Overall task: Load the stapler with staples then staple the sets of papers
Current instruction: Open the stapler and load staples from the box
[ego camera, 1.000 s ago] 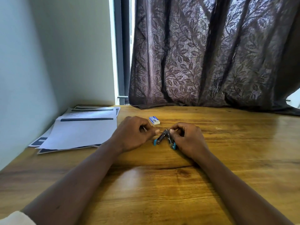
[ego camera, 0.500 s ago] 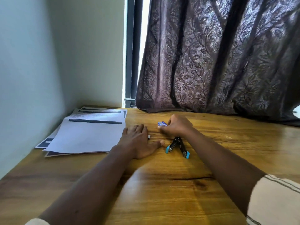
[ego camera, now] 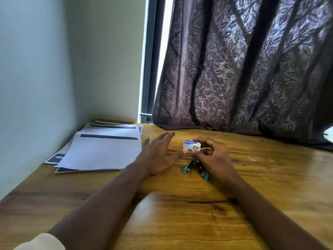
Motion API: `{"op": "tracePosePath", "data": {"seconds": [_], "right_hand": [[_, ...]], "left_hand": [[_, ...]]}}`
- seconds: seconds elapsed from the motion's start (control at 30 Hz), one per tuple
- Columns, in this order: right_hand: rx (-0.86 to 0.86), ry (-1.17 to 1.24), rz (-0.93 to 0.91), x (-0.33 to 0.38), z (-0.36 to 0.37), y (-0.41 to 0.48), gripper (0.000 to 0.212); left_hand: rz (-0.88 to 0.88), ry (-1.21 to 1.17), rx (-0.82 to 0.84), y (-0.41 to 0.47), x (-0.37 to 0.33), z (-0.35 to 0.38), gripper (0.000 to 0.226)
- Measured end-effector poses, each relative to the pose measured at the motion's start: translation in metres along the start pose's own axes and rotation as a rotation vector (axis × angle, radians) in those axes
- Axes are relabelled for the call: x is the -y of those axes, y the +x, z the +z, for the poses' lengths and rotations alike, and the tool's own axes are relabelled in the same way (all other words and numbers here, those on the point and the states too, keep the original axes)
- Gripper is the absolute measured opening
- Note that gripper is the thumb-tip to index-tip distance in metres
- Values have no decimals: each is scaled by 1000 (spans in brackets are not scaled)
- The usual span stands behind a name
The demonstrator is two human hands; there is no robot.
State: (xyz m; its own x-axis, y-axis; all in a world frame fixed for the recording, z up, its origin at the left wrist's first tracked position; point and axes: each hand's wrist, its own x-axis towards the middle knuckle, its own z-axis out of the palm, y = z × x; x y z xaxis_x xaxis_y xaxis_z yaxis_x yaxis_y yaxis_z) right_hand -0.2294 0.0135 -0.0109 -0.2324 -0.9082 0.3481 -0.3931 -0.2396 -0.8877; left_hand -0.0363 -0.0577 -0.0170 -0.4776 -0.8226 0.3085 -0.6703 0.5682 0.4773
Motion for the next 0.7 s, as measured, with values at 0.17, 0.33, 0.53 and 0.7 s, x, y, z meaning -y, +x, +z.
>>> {"op": "tracePosePath", "data": {"seconds": [0.17, 0.33, 0.53, 0.7], "right_hand": [[79, 132, 6, 1, 0, -6, 39], [129, 217, 5, 2, 4, -8, 43], [152, 585, 165, 13, 2, -10, 32], [219, 728, 238, 12, -8, -7, 30]], "left_hand": [[176, -213, -178, -6, -11, 0, 66], [231, -215, -183, -7, -8, 3, 53], [210, -268, -218, -6, -8, 2, 42], [193, -333, -221, -5, -11, 5, 41]]}}
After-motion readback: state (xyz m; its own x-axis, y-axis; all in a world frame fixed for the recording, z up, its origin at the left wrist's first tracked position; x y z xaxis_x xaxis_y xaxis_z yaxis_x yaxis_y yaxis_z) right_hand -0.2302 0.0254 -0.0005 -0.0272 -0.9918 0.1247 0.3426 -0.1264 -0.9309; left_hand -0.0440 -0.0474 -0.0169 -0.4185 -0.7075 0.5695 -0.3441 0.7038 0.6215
